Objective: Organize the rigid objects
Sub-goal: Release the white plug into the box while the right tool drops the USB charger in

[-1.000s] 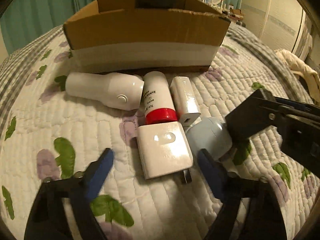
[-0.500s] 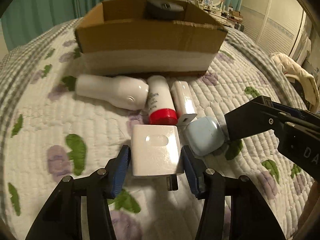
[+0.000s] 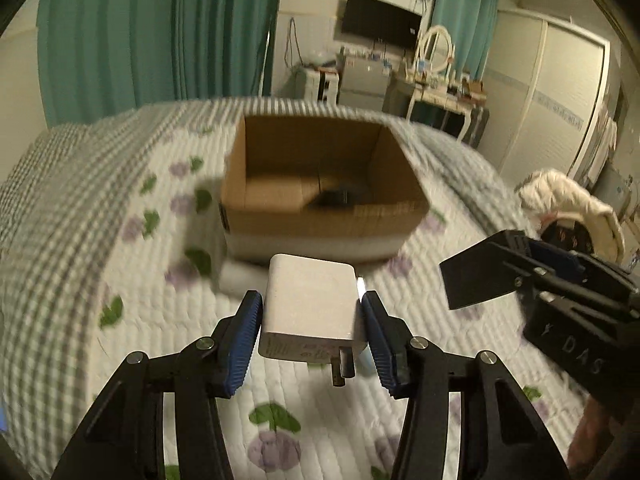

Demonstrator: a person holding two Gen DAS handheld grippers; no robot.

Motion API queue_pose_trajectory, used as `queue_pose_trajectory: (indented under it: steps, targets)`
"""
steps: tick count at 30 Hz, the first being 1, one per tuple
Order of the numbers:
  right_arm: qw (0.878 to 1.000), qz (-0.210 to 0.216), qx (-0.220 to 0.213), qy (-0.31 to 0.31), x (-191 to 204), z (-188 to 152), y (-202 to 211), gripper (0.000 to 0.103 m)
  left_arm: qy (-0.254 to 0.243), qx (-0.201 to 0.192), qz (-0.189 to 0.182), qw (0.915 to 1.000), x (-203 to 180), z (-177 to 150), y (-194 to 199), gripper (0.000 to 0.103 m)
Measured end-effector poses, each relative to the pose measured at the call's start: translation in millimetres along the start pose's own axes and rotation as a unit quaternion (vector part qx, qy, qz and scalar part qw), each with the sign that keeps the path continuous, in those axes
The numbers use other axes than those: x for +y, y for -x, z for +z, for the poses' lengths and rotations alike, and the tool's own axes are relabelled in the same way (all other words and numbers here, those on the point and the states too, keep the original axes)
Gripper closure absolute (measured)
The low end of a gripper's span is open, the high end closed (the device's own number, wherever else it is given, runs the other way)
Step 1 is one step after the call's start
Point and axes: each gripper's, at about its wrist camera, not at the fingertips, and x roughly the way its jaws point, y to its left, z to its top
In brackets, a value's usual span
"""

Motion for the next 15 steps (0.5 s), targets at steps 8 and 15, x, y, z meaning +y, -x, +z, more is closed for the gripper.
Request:
queue_pose_trajectory:
  steps: [8, 15]
  targets:
    - [0.999, 0.023, -0.044, 0.013, 8.9, 65.8, 6.4, 0.06, -0.004, -0.055, 0.005, 0.9985, 7.0, 71.2, 15.1, 0.051]
    - [0.997, 0.038, -0.063, 0.034, 19.5, 117.1, -16.9, 0.06, -0.006, -0.07, 0.013, 0.9975, 15.6, 118.1, -8.6, 0.051]
